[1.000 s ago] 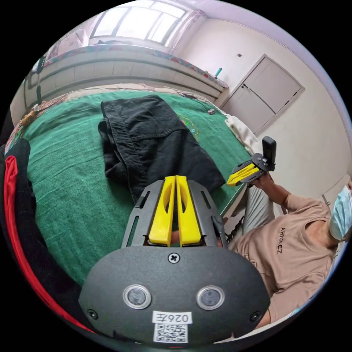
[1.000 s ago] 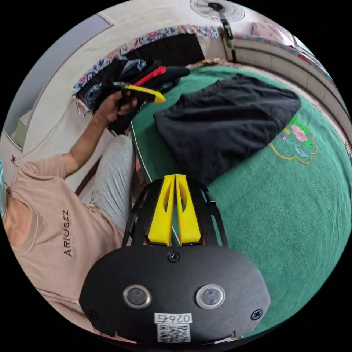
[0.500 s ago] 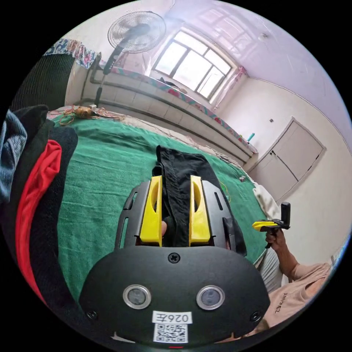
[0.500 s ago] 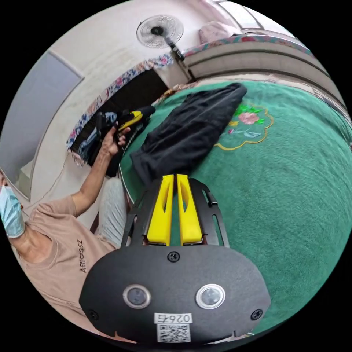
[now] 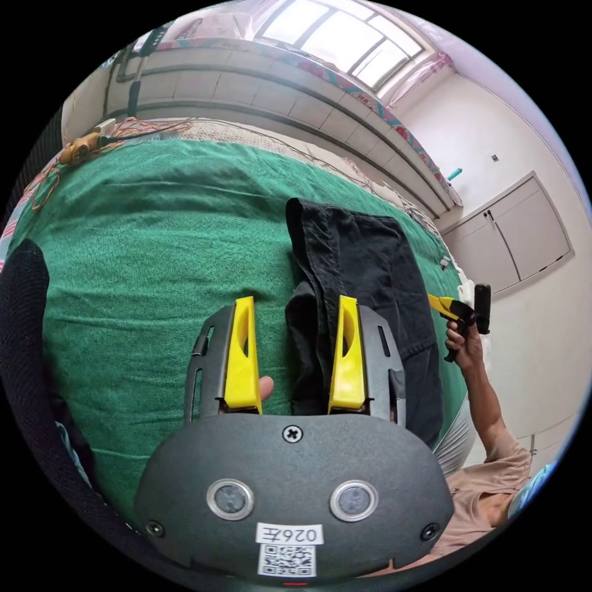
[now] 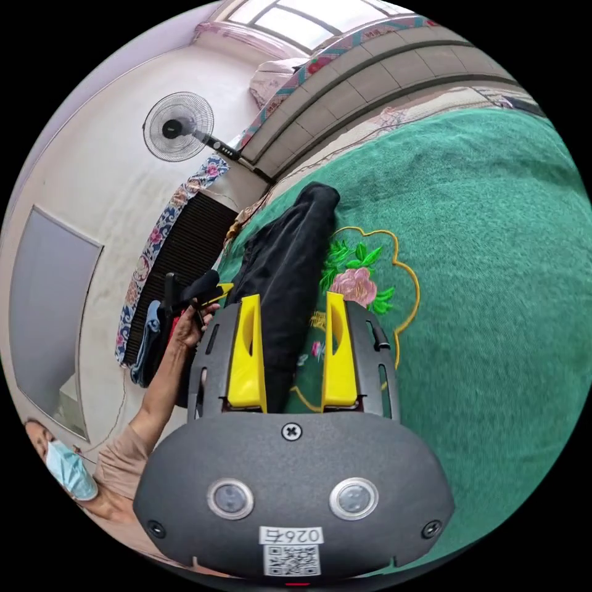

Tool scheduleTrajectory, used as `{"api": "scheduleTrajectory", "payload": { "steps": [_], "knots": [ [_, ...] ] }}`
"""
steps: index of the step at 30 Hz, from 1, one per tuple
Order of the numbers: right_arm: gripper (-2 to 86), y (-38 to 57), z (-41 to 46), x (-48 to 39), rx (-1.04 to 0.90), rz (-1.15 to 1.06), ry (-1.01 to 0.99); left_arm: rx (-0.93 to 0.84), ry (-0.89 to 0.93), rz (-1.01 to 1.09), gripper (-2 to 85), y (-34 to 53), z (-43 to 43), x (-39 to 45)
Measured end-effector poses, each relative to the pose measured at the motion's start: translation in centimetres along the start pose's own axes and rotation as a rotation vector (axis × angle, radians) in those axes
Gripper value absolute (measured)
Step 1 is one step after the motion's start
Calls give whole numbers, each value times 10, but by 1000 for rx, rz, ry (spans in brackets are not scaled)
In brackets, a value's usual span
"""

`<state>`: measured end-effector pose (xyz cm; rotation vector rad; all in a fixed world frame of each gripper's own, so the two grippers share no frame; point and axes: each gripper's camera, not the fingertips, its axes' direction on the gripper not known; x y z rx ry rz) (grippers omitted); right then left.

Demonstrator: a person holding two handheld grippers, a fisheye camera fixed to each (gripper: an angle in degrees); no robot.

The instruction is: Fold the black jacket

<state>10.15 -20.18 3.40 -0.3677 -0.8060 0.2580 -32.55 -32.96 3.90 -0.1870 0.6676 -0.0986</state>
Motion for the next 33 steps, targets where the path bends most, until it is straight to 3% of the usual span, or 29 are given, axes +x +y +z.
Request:
{"api": "scheduleTrajectory", "payload": {
  "steps": [3,4,6,8,17,20,26,33],
  "knots": [
    [128,-15,16,16,22,52,-89,-22,5,61,171,0,10,2],
    [128,-18,21,19,32,64,-128,-26,115,78,147,1,17,1],
    [126,-21,30,18,35,54,-170,-25,168,51,143,1,31,-4],
    [125,-22,40,14,20,35,-128,-49,98,67,140,2,45,-4],
    [65,-7,68,4,-48,-71,21,-106,88,180,92,21,88,1],
    [35,8,66,-3,-65,-107,-12,0,96,167,63,47,90,9],
    [7,84,12,-92,120,-393,96,341,90,245,57,146,40,64],
    [1,234,-99,-211,366,-673,202,651,-71,542,57,300,-40,215]
  ]
}}
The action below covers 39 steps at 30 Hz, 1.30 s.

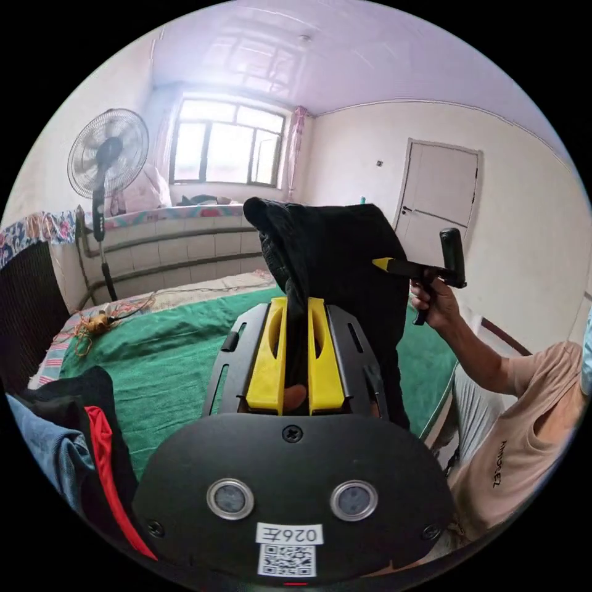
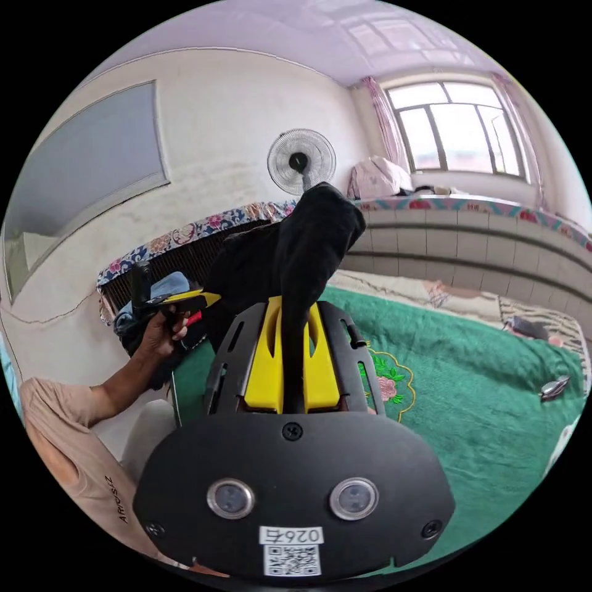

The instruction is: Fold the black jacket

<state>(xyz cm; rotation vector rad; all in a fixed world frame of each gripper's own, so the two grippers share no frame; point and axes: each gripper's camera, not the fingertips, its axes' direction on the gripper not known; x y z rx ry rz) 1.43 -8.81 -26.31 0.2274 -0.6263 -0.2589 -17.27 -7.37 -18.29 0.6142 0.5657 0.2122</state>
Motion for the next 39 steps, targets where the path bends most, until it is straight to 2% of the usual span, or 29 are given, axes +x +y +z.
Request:
{"api": "scheduleTrajectory", "payload": {
  "steps": [3,6,11,16,20,24,29,32,34,37,39],
  "knots": [
    [0,8,-82,-49,96,-98,79,80,20,134,57,-16,-37,76],
    [1,17,-165,-89,179,-197,203,158,115,238,57,-29,-55,147],
    [0,41,-290,-136,246,-290,442,282,290,340,57,-31,-43,256],
    [0,78,-391,-168,145,-367,763,332,557,344,58,-13,32,359],
    [1,102,-427,-162,-15,-386,954,291,742,260,59,5,122,416],
    [1,121,-437,-104,-254,-369,1075,188,872,79,59,33,258,466],
    [4,130,-396,50,-508,-271,1054,4,789,-67,60,50,437,497],
    [12,143,-348,181,-564,-113,1010,-157,662,-145,61,67,559,500],
    [23,172,-305,291,-589,167,974,-365,622,-184,63,91,640,495],
    [24,207,-274,350,-578,353,1065,-315,762,-216,54,113,660,472],
    [23,214,-279,345,-511,339,1096,-250,719,-207,27,117,646,460]
  ]
}}
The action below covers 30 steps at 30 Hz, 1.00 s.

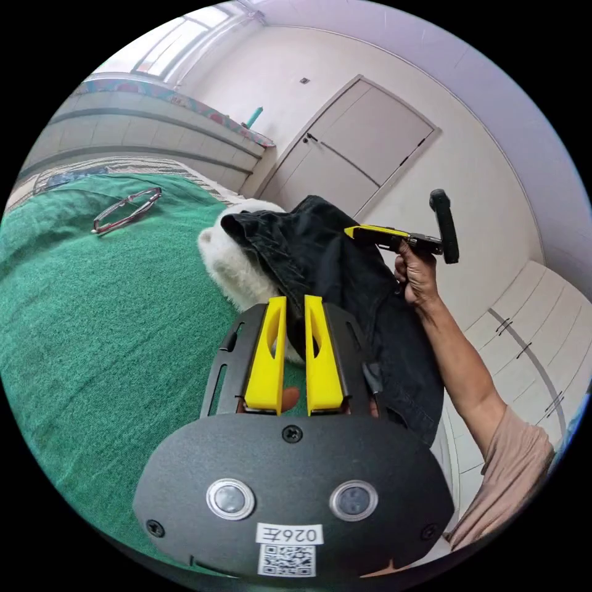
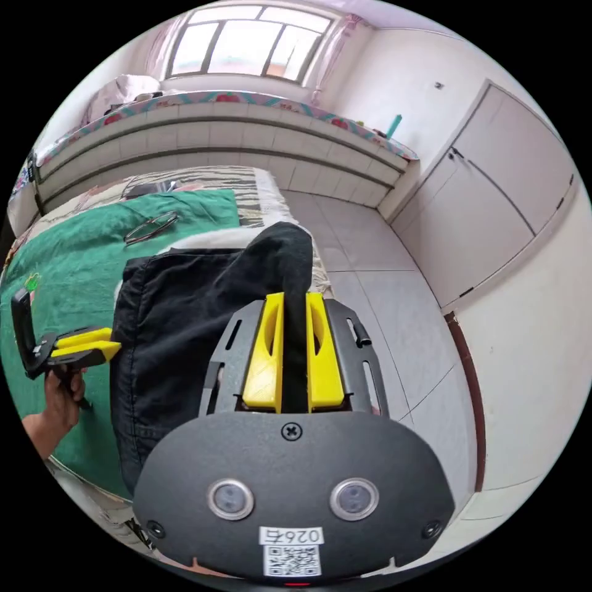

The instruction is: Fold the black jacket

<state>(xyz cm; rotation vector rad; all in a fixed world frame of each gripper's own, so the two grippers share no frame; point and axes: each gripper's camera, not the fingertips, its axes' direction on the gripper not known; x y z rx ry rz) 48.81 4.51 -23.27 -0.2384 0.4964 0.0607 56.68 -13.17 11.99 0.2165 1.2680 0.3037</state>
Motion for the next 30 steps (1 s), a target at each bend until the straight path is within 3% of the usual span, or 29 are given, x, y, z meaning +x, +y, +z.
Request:
{"api": "scheduleTrajectory", "payload": {
  "steps": [5,9,12,13,20,23,26,28,30],
  "knots": [
    [-2,63,-58,17,178,35,-182,166,13,140,-8,15,-23,38],
    [-8,129,-73,22,204,61,-148,8,-72,427,-10,7,44,98],
    [-9,145,-26,44,60,149,-68,-239,-355,551,-10,3,122,104],
    [-9,147,-3,56,-14,169,-113,-282,-316,575,-9,4,136,100],
    [-9,168,12,88,-7,290,-310,-225,-187,382,-10,-10,66,83],
    [-9,199,-24,83,122,396,-185,-78,-129,336,-10,-5,-19,87],
    [-9,246,-98,53,444,416,-119,92,-188,383,-10,13,-122,115],
    [-10,295,-162,10,789,387,-114,250,-306,472,-9,41,-207,153],
    [-10,321,-198,-28,969,320,-133,369,-401,544,-8,67,-268,183]
  ]
}}
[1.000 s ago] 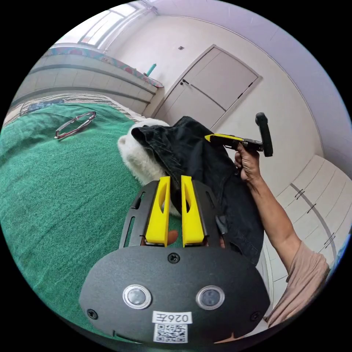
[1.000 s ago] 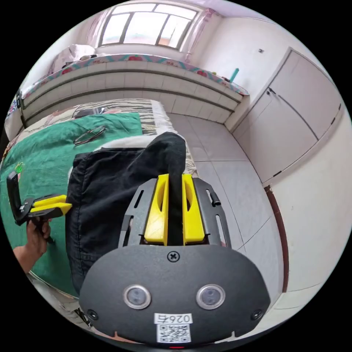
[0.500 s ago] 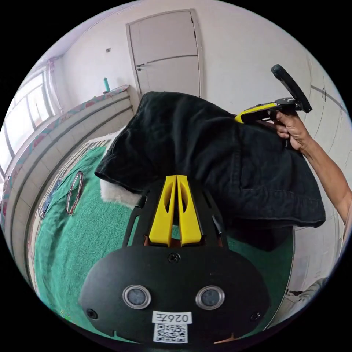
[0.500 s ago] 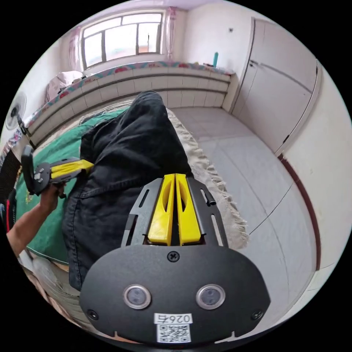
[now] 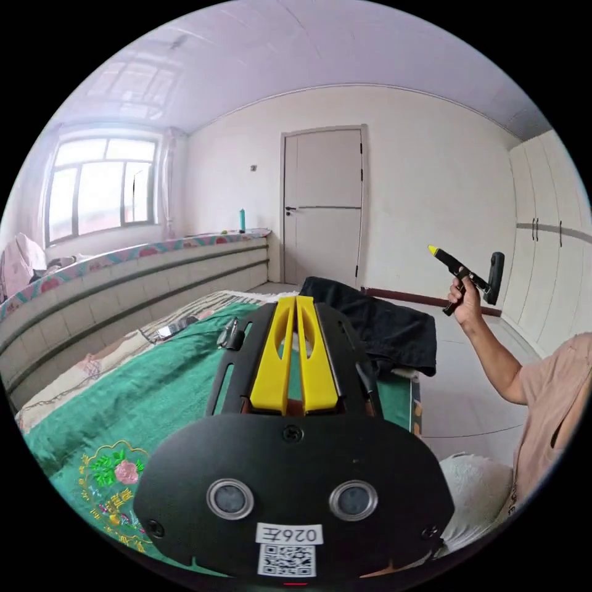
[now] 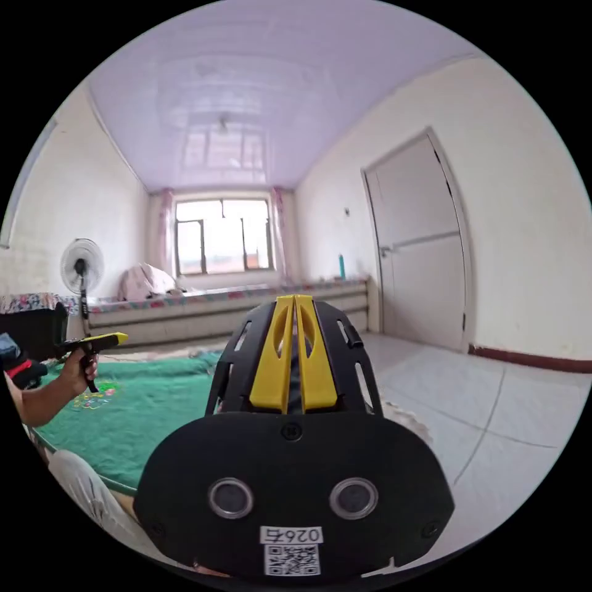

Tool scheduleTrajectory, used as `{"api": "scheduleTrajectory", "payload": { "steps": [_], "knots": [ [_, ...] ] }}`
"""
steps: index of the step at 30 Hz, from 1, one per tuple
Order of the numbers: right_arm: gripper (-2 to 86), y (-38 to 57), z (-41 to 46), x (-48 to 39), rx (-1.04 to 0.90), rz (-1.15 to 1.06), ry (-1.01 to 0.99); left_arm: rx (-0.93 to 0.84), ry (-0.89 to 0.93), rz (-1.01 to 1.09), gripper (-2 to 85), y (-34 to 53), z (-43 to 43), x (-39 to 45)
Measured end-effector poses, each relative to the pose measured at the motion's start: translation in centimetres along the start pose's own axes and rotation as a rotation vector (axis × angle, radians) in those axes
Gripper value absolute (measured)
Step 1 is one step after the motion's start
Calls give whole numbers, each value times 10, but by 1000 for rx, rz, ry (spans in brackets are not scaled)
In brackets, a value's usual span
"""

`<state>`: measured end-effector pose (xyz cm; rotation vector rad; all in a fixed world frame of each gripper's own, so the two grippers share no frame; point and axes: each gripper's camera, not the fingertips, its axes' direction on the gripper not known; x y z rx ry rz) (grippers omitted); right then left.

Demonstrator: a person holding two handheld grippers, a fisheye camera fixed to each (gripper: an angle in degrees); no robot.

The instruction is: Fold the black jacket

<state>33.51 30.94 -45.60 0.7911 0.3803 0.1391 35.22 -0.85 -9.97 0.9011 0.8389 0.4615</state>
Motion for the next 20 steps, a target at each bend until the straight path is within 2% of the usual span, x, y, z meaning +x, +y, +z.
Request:
{"api": "scheduleTrajectory", "payload": {
  "steps": [2,4,6,8,11,12,13,16,20],
  "knots": [
    [-10,1,-28,-39,90,-52,-88,89,-70,52,-4,-7,-68,7],
    [-10,6,-50,-87,186,-78,-278,156,-33,93,18,-13,-154,8],
    [-10,10,-57,-120,242,-59,-480,125,-16,91,39,-18,-213,3],
    [-10,10,-52,-160,217,-62,-687,23,-102,85,23,-20,-270,-1],
    [-10,4,-31,-252,-42,-152,-886,-103,-458,44,-4,-13,-374,-12],
    [-10,5,-25,-293,-113,-190,-959,-129,-639,10,-5,-7,-417,-16],
    [-11,8,-22,-333,-163,-222,-1045,-143,-826,-40,-5,-1,-462,-22],
    [-9,18,-19,-430,-264,-266,-1200,-186,-1193,-214,4,16,-571,-37],
    [0,29,-28,-548,-343,-370,-1312,-56,-1372,-491,77,40,-699,-42]
  ]
}}
